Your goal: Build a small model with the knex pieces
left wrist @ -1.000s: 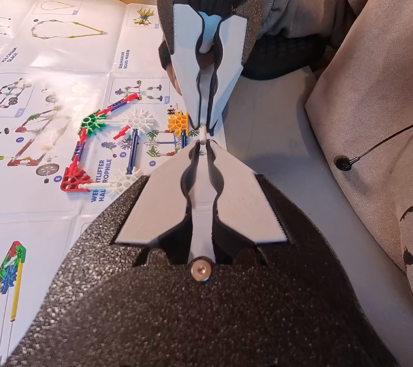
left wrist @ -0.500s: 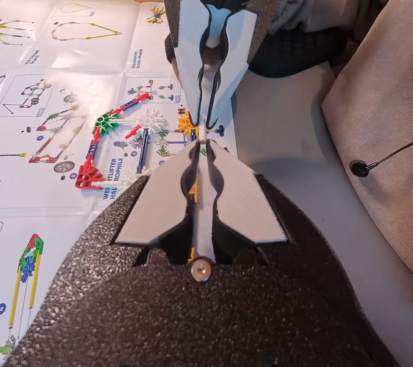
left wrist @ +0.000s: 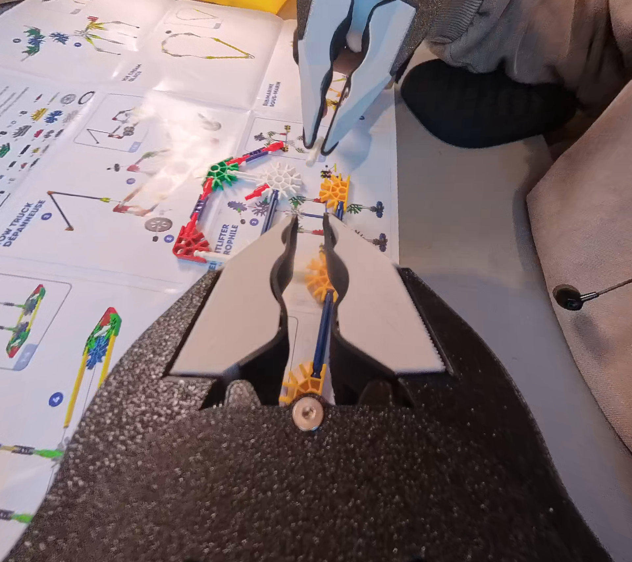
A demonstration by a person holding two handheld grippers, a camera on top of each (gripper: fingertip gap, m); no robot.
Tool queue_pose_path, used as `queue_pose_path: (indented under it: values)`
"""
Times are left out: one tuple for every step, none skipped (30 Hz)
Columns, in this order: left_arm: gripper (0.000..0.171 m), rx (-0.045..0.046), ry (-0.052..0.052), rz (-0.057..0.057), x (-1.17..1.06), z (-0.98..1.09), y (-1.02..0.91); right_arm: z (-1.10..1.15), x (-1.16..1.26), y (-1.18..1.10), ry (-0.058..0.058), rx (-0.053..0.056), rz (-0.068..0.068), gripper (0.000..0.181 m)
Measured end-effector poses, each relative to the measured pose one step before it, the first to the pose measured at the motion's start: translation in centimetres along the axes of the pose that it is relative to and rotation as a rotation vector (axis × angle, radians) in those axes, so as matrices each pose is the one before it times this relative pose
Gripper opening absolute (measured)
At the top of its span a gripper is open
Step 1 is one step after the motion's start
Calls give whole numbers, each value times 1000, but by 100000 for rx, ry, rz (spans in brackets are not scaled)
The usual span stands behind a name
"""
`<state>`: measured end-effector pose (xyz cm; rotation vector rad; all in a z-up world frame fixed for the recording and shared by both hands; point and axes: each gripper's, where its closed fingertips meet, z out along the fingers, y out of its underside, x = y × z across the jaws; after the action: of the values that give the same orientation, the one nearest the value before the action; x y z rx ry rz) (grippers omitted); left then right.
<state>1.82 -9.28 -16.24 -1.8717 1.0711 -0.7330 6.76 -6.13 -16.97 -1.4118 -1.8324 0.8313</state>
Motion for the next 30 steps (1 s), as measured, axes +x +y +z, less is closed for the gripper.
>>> queue_pose_path:
  values:
    - [12, 339, -925, -1224, -457, -367, 50, -254, 801, 425, 925, -2978, -717, 5]
    - [13, -464, -1747, -200, -526, -300, 192, -17, 308, 446, -1625, -3233, -469, 5]
    - [13, -1208, -1919, 559, -508, -223, 338, 179, 107, 492, -2368, -3700, -176, 5]
    - [13, -1611, -1729, 743, -453, -128, 402, 325, 102, 534, -1666, -3983, -1139, 5]
    - [14, -1487, -1580, 508, -395, -78, 379, 362, 160, 572, -741, -4130, -1814, 5]
    - [15, -1281, -1106, 247, -315, -44, 319, 321, 212, 558, -375, -3766, -1373, 5]
    - [16, -1160, -823, 181, -247, -44, 287, 231, 125, 446, -936, -2806, -454, 5]
    - [16, -1134, -1008, 309, -248, -38, 259, 122, 16, 251, -1335, -1395, 20, 5]
    - [16, -1240, -874, 473, -226, -52, 255, 25, -9, 94, -1202, -301, 122, 5]
    - [17, -1225, -494, 554, -167, -59, 272, -2, 13, 111, -748, -445, 115, 5]
    - [17, -1211, -366, 493, -152, -52, 267, 14, 35, 169, -349, -899, -56, 5]
    - [18, -1283, -340, 333, -178, -57, 290, 28, 79, 171, 57, -1040, -201, 5]
    - [18, -1320, -277, 176, -171, -54, 305, -12, 94, 79, 252, -479, -97, 5]
    - [19, -1231, -238, 61, -182, -73, 289, -43, 42, 34, -106, -351, 132, 5]
    - [19, -1094, -132, -39, -152, -66, 273, -9, 13, 67, -279, -593, 133, 5]
    - [19, -1079, 107, -64, -111, -51, 273, 36, -10, 75, -184, -846, -172, 5]
    - [19, -1197, 38, 85, -76, -9, 274, 37, 13, -41, 97, -318, -411, 5]
    - [19, -1364, -320, 377, -91, 35, 288, 19, 6, -10, 164, -589, -442, 5]
    - [19, -1496, -271, 677, -35, 77, 286, 10, 24, 9, 266, -704, -361, 6]
    - [18, -1376, 41, 818, 46, 99, 254, 11, 31, -17, 258, -539, -320, 6]
    - [18, -1041, 54, 825, 74, 108, 177, 12, 66, 6, 664, -436, -359, 6]
    - [17, -852, -36, 734, 68, 108, 133, -5, 37, 79, 378, -721, -370, 7]
    - [16, -780, -102, 635, 52, 111, 123, -59, -9, 17, 95, -242, -104, 9]
    - [15, -766, -150, 650, 33, 93, 124, -153, 31, -118, 210, 685, 302, 11]
    - [14, -589, -222, 733, 22, 58, 88, -229, 47, -262, 231, 1392, 490, 11]
    - [13, -180, -117, 620, 16, 23, 25, -268, 70, -372, 434, 1840, 542, 10]
    - [12, -106, -144, 301, 5, 3, -1, -246, 126, -490, 807, 2250, 756, 7]
    - [11, 11, -199, 178, -21, 8, -11, -155, 66, -499, 450, 1987, 900, 1]
    - [10, 11, -25, 185, 7, 5, 6, -13, -100, -383, -461, 1192, 729, 0]
    - [10, 29, 38, 86, 9, 5, 6, 134, -174, -169, -972, -160, 506, 0]
